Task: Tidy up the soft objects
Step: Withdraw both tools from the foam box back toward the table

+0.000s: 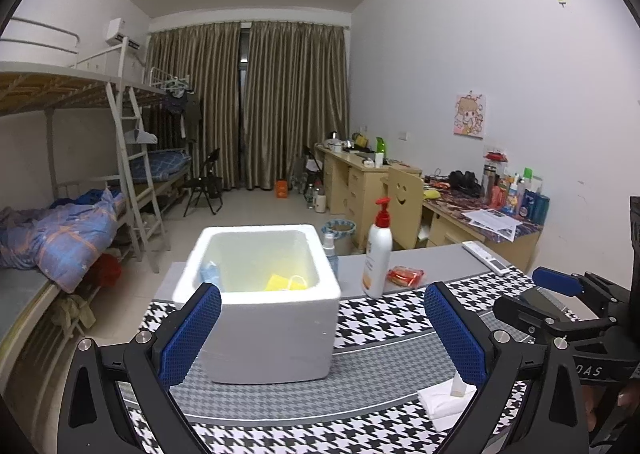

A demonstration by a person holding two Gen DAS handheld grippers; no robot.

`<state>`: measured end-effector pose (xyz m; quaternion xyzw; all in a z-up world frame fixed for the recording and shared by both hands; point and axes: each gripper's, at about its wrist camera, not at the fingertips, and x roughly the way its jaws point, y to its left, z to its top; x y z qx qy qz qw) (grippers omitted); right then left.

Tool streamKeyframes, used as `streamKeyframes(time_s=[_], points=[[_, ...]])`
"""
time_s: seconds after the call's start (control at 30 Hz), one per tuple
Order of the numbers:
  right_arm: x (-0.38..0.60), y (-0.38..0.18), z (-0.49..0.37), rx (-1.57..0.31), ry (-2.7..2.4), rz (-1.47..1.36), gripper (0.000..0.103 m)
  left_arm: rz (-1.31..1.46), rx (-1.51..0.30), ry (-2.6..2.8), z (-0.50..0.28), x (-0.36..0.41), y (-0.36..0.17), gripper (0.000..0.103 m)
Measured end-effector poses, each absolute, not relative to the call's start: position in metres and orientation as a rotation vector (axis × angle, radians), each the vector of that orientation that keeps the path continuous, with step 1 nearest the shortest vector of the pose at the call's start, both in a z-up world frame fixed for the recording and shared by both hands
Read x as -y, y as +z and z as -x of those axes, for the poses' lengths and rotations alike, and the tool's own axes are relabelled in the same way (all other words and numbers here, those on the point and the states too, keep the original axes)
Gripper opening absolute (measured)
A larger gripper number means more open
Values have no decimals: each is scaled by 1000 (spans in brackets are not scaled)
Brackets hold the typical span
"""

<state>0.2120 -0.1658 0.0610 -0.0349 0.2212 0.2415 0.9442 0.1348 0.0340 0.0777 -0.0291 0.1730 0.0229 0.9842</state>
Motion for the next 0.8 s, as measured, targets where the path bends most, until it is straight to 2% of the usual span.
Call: streamKeyframes(time_s=[0.8], points=[[196,15,-222,-529,388,38,90,51,-416,-23,-147,-11,36,102]])
